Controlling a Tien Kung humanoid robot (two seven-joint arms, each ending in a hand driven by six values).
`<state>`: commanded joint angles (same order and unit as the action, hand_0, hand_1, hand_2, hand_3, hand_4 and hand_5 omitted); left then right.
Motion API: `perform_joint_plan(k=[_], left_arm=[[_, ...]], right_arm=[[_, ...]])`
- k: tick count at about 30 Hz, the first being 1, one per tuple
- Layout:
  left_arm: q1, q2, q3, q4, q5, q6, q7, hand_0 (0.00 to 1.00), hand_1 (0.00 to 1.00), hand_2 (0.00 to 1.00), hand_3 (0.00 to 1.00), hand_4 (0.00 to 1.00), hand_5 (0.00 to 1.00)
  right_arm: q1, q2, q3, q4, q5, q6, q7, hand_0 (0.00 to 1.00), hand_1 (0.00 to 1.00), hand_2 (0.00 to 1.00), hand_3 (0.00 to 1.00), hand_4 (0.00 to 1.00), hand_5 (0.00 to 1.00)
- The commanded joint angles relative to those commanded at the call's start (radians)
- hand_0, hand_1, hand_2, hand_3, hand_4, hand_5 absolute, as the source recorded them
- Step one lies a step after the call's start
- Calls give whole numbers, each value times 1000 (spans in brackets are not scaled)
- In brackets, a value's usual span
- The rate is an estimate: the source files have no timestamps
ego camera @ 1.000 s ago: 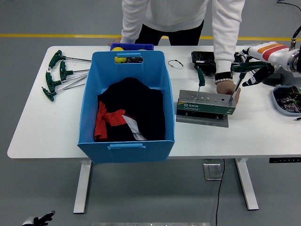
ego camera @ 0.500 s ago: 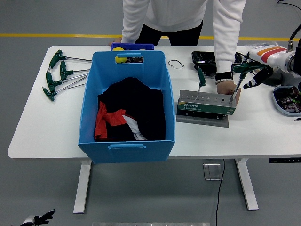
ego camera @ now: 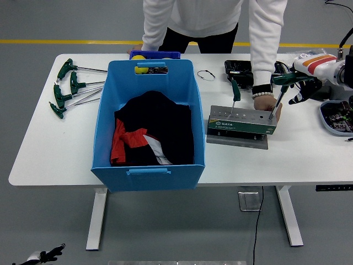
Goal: Lift tool from toolbox,place it in box,lift tool from toolbox,place it in box
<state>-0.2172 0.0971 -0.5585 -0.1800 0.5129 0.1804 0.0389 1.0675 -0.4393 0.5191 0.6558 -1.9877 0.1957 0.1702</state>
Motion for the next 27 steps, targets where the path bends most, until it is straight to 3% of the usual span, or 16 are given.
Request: perform_joint_plan(k=[1,7,8,13,14,19,20,27], left_arm=[[0,0,0,0,0,0,0,855,822,800,615,722,567],[-1,0,-5,0,5,0,1,855,822,800,615,722,567],[-1,0,-5,0,6,0,1,855,822,801,615,723,567],[-1,1,-5,0,6,1,1,855,822,801,615,723,567],[-1,1,-3,0,4,1,1,856,821,801,615,722,567],[-2,1,0,0,2,1,0,856,821,801,615,722,567],[-2,2,0,0,2,2,0,856,821,800,615,723,567],[0,1,-4,0,8,3,1,856,821,800,616,724,568]], right_arm=[[0,0,0,0,4,2,-1,495,322,319,406,998,388],[-2,5,-4,1,19,10,-8,495,322,319,406,998,388],[-2,7,-4,0,21,12,-10,441,273,293,395,998,387],[1,17,-7,-6,29,12,-14,441,273,293,395,998,387],[1,19,-7,-7,30,10,-14,372,229,268,379,998,387],[6,27,-11,-16,30,4,-16,372,229,268,379,998,387],[6,28,-11,-18,29,3,-16,325,188,237,329,998,397],[5,29,-13,-27,21,6,-18,296,160,211,291,998,402]])
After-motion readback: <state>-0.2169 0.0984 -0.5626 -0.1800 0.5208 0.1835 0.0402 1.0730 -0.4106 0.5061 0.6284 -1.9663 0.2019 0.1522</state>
